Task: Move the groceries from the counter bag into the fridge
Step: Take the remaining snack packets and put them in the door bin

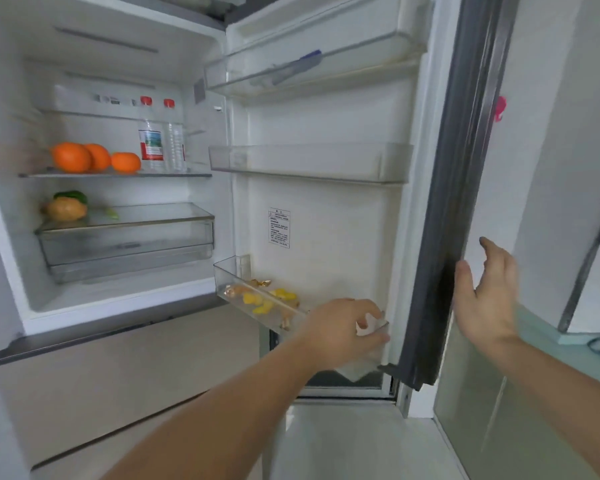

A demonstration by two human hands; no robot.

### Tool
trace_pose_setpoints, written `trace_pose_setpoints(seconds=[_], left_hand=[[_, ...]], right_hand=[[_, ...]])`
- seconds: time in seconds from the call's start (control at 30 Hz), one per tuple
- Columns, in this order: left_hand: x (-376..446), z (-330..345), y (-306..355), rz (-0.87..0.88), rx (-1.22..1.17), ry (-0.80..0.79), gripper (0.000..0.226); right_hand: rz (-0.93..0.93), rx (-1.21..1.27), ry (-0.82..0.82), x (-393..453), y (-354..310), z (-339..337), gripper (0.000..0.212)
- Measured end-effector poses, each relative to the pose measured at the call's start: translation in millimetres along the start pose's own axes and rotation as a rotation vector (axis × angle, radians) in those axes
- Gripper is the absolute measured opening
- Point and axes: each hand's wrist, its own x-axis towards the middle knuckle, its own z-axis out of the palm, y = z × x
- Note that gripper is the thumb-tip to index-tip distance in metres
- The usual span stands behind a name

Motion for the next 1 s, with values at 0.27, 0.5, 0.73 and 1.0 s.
trace_pose_setpoints(seconds=[0.27,0.5,0.73,1.0], left_hand=[[-74.7,-14.3,15.2,-0.347,0.061,0.175,0.032],[-126.1,-54.2,36.2,-0.517,-0.173,0.512,0.043],[-168.8,-94.3,71.3,-0.384,-0.143,0.764,0.042],[-219.3,-140.3,52.8,-0.459,-0.106,0.689,0.045]], right_hand=[[-0.091,0.337,-0.215,-41.5,-34.1,3.1,0.053],[-0.233,0.423,-0.340,-77.6,-80.9,14.2,0.057],[-0.372,0.493,-0.384,-113.6,-144.0,51.0,0.063],[-0.487,0.565,-0.510,-152.4,-225.1,102.0,0.070]])
